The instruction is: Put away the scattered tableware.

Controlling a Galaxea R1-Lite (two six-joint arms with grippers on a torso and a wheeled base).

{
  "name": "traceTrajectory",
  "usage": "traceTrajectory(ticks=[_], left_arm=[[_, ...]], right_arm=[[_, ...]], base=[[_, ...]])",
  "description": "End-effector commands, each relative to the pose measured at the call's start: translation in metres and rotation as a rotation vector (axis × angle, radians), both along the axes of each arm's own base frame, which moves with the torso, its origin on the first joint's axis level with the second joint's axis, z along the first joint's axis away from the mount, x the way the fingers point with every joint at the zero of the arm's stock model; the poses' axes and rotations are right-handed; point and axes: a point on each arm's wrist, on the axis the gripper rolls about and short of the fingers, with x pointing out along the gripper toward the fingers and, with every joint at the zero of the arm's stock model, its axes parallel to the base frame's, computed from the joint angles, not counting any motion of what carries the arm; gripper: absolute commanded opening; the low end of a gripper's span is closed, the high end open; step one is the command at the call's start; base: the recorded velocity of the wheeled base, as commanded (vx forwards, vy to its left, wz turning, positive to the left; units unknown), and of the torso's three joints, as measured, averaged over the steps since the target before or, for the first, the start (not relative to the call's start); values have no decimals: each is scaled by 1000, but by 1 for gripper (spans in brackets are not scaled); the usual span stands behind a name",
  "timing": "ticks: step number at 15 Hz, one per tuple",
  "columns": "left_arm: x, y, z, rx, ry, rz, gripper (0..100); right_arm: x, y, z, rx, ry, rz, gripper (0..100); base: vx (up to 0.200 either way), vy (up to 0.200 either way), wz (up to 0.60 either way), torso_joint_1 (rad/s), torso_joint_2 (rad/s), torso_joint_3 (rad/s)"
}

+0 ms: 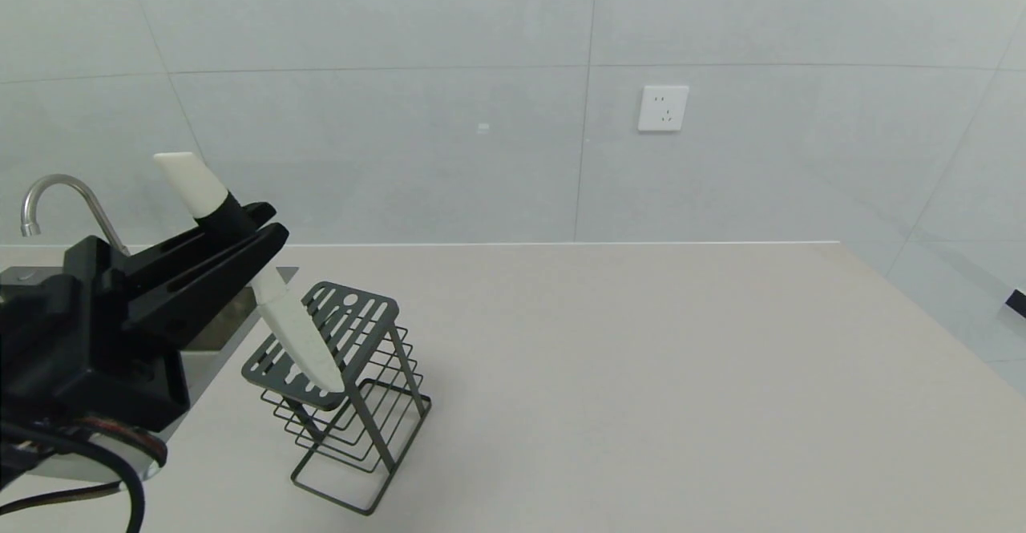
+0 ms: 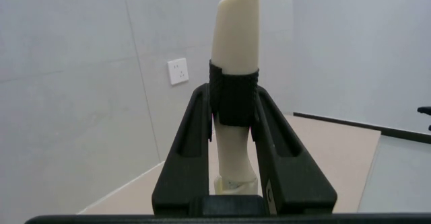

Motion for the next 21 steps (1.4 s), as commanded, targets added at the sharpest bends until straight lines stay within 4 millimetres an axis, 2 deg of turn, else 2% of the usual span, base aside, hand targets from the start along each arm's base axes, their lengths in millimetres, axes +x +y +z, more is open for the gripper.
traceTrajectory(ticks=[1,3,7,12,15,18,19,20,21], left_arm=[[0,0,0,0,1,0,0],[1,0,-1,3,8,0,0],[5,-3,-5,13,30,-7,0],[28,-12,-23,161,-18,42,0],[31,-21,-11,155,-74,-64,0],[42,-8,9,176,-153,-151,0],[43,-7,9,179,-154,-154,0],[47,7,8,202,-146,-138,0],[48,9,7,199,-134,-135,0]], right_arm=[[0,0,0,-1,1,-5,100],[0,0,0,2,2,-4,100],[0,0,0,-5,1,0,100],[0,0,0,-50,-5,-2,100],[0,0,0,-52,-7,-2,100],[0,0,0,-49,-8,0,100],[0,0,0,-49,-10,-2,100],[0,0,0,-47,-9,0,100],[0,0,0,-46,-9,0,100]], base=[[0,0,0,0,0,0],[0,0,600,2,7,5],[0,0,0,0,0,0],[0,0,0,0,0,0],[0,0,0,0,0,0],[0,0,0,0,0,0],[0,0,0,0,0,0],[0,0,0,0,0,0],[0,0,0,0,0,0]])
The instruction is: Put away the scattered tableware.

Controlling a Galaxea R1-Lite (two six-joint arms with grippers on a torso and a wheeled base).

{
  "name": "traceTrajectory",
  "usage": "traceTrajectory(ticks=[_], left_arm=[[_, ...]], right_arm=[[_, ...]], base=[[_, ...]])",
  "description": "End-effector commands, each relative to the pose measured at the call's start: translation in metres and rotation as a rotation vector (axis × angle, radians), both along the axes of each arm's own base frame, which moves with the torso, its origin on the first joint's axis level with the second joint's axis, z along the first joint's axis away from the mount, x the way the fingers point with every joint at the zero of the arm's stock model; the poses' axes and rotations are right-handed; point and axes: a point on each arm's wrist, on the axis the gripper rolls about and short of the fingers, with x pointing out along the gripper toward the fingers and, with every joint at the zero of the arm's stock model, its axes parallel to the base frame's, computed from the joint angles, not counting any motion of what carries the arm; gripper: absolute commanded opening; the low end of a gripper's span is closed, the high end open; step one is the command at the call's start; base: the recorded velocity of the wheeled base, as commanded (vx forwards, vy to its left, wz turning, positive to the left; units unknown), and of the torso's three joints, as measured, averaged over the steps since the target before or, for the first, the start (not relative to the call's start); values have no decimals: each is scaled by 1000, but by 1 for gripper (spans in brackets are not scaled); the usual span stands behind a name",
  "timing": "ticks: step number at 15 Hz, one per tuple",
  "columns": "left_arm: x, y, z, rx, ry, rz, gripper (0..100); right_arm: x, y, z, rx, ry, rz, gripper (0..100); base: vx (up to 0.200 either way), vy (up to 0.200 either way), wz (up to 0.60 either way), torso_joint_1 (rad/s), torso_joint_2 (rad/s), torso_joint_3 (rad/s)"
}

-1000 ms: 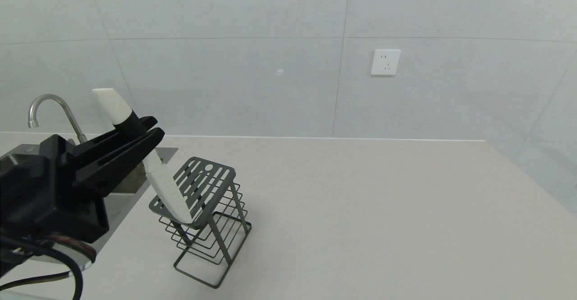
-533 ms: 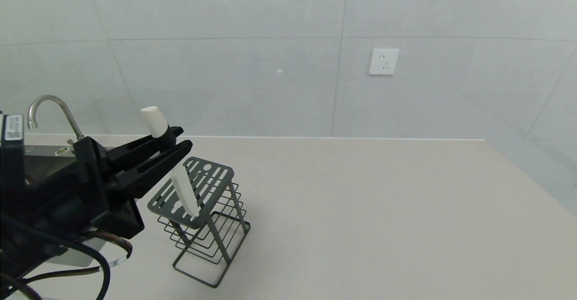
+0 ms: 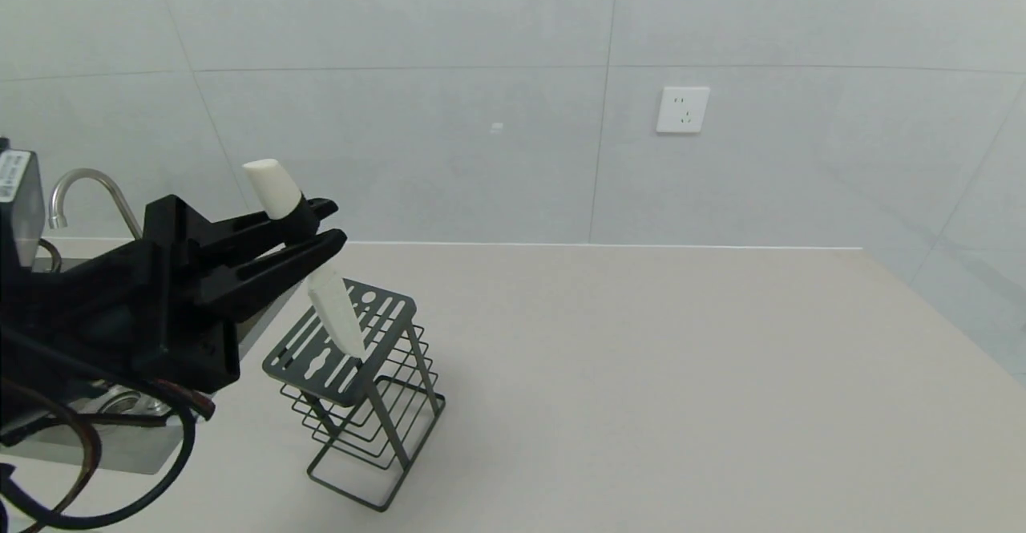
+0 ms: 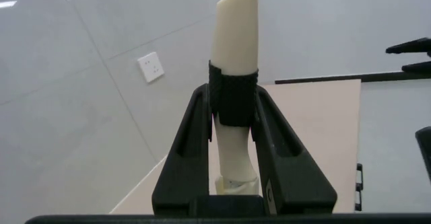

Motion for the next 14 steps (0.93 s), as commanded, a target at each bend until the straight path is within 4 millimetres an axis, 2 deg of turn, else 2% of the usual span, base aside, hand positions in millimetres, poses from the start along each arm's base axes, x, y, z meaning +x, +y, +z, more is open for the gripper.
traceTrajectory(ticks=[1,3,7,9,11,14], left_arm=[[5,8,0,-10,42,13,0],[5,9,1,10,79,-76,0],[21,15,-5,27,105,-76,0],[41,13,-8,30,106,-71,0],[44,11,-1,29,76,-80,0],[47,15,-5,78,86,-151,0]], right_arm=[[0,0,0,3,1,1,100],[0,0,0,6,2,1,100],[0,0,0,8,4,0,100],[0,0,0,10,4,0,100],[0,0,0,14,5,0,100],[0,0,0,22,6,0,100]], base=[[0,0,0,0,0,0],[0,0,0,0,0,0],[0,0,0,0,0,0],[0,0,0,0,0,0],[0,0,0,0,0,0],[0,0,0,0,0,0]])
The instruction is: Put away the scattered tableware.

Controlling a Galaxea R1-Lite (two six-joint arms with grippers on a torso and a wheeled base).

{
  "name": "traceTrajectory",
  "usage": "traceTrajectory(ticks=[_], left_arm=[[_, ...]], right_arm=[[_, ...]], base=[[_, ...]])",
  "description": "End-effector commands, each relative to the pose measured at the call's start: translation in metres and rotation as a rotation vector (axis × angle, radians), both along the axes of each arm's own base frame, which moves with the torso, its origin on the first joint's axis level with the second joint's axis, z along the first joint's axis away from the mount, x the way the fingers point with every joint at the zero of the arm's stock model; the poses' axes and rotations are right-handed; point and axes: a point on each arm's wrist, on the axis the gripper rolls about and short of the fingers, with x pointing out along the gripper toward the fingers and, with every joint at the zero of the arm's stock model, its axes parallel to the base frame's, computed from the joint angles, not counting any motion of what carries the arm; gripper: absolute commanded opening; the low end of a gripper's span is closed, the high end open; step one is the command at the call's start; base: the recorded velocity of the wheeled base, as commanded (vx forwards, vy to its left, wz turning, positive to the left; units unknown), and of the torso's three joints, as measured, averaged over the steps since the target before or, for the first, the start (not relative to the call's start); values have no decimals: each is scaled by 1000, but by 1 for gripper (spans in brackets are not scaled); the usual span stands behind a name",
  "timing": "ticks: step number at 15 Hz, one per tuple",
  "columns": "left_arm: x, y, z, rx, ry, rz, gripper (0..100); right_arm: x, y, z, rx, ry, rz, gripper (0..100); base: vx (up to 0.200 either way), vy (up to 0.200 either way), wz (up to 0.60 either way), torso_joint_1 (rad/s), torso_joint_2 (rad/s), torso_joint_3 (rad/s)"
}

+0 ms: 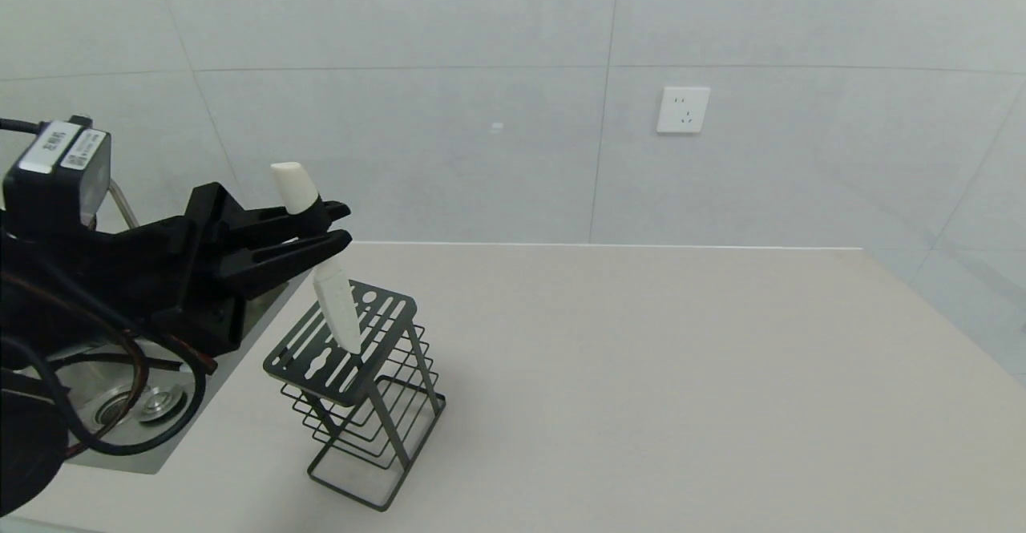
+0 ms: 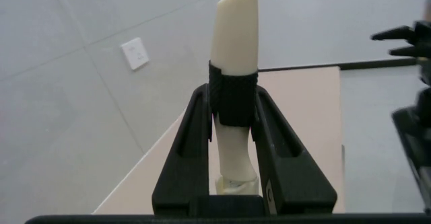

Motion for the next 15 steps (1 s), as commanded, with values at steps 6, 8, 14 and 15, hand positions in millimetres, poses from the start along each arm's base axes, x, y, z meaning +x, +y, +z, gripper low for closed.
traceTrajectory(ticks=[6,8,14,15], left_arm=[[21,-1,-5,5,14,3,0],[25,-2,-8,7,21,0,0],[47,-9,-11,12,15,-21,0],[50,-10,-10,22,-4,-40,0]], right_arm=[[0,0,0,1,0,1,100],[0,0,0,-1,0,0,100],[0,0,0,-1,0,0,100],[0,0,0,-1,0,0,100]], base=[[0,0,0,0,0,0],[0,0,0,0,0,0],[0,0,0,0,0,0],[0,0,0,0,0,0]])
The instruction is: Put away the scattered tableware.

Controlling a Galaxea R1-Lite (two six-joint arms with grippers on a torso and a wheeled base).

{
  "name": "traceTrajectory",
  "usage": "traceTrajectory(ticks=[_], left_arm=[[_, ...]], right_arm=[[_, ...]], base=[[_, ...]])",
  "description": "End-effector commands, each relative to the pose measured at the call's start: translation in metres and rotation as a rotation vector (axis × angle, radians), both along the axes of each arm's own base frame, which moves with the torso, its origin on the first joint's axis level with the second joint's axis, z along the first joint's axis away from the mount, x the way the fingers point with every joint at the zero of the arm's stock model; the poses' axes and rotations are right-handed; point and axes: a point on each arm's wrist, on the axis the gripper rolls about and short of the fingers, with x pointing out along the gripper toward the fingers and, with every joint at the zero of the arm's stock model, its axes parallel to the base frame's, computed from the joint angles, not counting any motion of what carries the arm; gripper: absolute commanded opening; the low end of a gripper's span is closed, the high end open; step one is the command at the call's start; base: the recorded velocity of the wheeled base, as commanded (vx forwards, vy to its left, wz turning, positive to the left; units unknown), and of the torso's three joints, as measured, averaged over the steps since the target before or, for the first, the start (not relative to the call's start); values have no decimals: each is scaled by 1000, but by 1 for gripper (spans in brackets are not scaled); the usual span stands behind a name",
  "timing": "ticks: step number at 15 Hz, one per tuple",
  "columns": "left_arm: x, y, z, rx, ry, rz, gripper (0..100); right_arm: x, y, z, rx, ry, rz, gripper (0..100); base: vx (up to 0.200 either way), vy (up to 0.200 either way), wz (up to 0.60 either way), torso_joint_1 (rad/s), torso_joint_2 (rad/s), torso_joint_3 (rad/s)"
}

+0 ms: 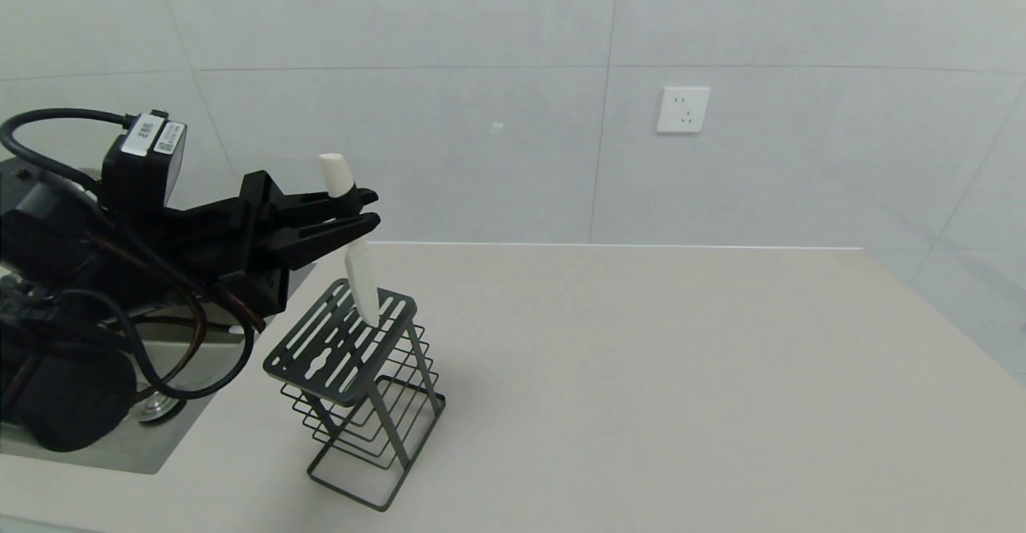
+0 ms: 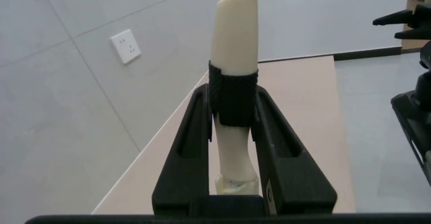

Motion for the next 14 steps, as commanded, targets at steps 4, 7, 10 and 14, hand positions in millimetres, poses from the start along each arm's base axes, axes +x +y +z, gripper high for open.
traceTrajectory(ticks=[4,7,10,14], left_arm=[[23,-4,0,35,-99,-36,0],[18,-2,0,45,-91,-55,0],[8,-2,-5,53,-69,-66,0],[-3,-1,-10,60,-45,-78,0]], right_arm=[[0,0,0,-1,1,1,100],[0,0,0,-1,1,1,100],[0,0,0,-1,1,1,100],[0,0,0,-1,-1,1,100]], base=[[0,0,0,0,0,0],[0,0,0,0,0,0],[0,0,0,0,0,0],[0,0,0,0,0,0]])
